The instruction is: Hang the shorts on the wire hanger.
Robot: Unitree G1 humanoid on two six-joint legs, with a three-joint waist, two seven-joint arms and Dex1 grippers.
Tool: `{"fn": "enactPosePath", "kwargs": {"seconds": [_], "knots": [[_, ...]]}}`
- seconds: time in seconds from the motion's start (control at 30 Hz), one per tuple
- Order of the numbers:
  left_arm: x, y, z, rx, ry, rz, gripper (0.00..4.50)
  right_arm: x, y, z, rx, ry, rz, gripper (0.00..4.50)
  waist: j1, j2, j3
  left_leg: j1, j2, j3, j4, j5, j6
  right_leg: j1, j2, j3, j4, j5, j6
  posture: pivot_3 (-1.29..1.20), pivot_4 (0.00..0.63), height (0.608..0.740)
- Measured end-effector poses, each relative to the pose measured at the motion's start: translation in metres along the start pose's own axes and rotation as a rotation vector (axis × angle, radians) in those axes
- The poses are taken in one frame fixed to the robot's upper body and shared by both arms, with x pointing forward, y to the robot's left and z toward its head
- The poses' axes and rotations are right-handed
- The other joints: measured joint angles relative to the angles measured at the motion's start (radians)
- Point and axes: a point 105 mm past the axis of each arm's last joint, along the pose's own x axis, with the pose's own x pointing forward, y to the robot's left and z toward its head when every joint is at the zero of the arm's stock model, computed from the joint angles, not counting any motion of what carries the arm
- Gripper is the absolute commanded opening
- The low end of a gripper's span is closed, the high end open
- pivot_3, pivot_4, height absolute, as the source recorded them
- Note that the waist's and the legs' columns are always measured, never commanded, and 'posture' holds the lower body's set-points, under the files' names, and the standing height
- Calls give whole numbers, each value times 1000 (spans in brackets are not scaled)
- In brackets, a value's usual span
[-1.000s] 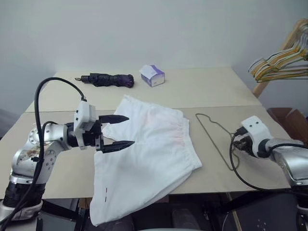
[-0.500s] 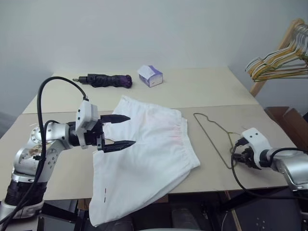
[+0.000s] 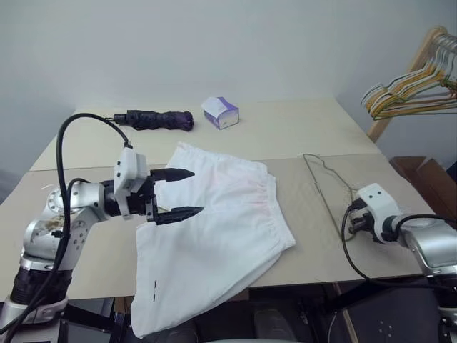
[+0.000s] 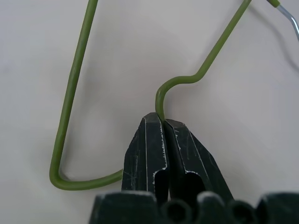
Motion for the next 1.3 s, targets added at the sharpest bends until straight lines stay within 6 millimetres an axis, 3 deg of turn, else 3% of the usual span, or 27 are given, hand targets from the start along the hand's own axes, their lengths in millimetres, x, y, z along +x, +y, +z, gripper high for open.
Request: {"fn": "enactPosePath", "kwargs": {"seconds": [0.13, 0.17, 0.27, 0.33, 0.43, 0.57, 0.7, 1.03, 1.13, 1.3], "knots": [[7, 18, 7, 5, -38, 52, 4500, -19, -24, 48, -380, -270, -249, 45, -3, 1, 0, 0, 0, 0, 0, 0, 0, 0, 0, 0, 0, 0, 0, -276, 0, 740], [11, 26, 11, -2, -59, 69, 4500, -29, -27, 69, -599, -392, -361, 45, -5, 1, 0, 0, -1, 0, 1, 0, 0, 0, 0, 0, 0, 0, 0, -281, 0, 740], [14, 47, 26, 13, -83, 121, 4500, -56, -13, 116, -1042, -688, -518, 45, -26, 1, 0, 0, -1, 1, 0, 0, 0, 0, -1, 0, -1, 0, 0, -280, 0, 740], [15, 58, 31, 3, -84, 136, 4500, -60, -3, 126, -1205, -807, -557, 45, -40, 1, 0, 0, -1, 1, 0, 0, 0, 0, -1, 0, -2, 0, 1, -276, 0, 740], [13, 70, 33, -48, -73, 128, 4500, -52, 10, 124, -1382, -893, -545, 45, -64, 1, 0, 0, -2, 1, 0, 0, 0, 1, -1, 1, -2, 0, 1, -272, 0, 740], [9, 76, 28, -105, -12, 63, 4500, -54, 17, 137, -1491, -1008, -559, 45, -99, 1, 0, 1, -2, 1, 0, 0, 0, 1, -1, 1, -1, 0, 1, -266, 0, 740], [22, 60, 6, -104, 124, -108, 4500, -62, 26, 162, -1530, -1112, -586, 45, -127, 1, 0, 6, -2, 0, -1, 0, 0, 6, -1, 1, -1, 0, 1, -265, 0, 740], [45, 57, -30, -28, 309, -158, 4500, -56, 39, 167, -1548, -1144, -540, 45, -135, 1, 1, 6, -2, -1, 0, 0, 0, 8, -1, 1, -2, 0, 2, -283, 0, 740], [51, 59, -36, -4, 344, -148, 3966, -55, 39, 166, -1556, -1134, -532, 0, -136, 1, 1, 7, -2, -1, 0, 0, 0, 8, -1, 1, -2, 0, 2, -287, 0, 740], [59, 57, -41, 0, 350, -162, 2468, -56, 41, 167, -1568, -1131, -523, 0, -137, 1, 1, 7, -2, -1, 0, 0, 0, 9, -1, 1, -2, 0, 2, -293, 0, 740]]}}
